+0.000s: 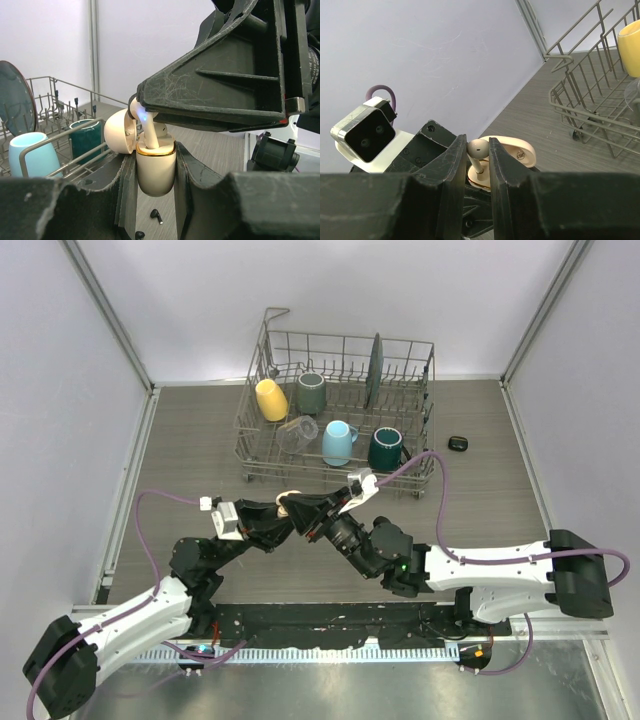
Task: Insert the wireless bluetooth earbuds into the charging case
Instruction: Place the earbud in the charging case.
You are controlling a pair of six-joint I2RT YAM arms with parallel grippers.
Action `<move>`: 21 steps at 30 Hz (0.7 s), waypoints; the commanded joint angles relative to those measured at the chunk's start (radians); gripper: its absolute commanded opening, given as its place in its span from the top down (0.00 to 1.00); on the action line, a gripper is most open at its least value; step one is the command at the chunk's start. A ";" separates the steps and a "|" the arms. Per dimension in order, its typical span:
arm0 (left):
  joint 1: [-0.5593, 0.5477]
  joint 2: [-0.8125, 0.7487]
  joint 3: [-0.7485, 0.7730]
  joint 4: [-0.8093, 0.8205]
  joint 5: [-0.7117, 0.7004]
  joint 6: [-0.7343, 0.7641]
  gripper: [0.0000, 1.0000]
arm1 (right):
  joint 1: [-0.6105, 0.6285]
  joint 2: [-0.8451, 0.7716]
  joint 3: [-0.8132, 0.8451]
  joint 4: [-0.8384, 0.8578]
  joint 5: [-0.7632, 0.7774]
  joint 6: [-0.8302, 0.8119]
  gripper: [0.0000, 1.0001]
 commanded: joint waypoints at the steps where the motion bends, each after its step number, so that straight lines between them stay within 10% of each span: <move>1: -0.001 -0.015 0.037 0.118 0.018 0.004 1.00 | 0.007 0.031 0.035 -0.031 0.000 0.006 0.99; 21: -0.001 -0.042 0.024 0.122 -0.080 0.038 1.00 | 0.023 -0.010 0.067 -0.264 0.015 -0.026 0.99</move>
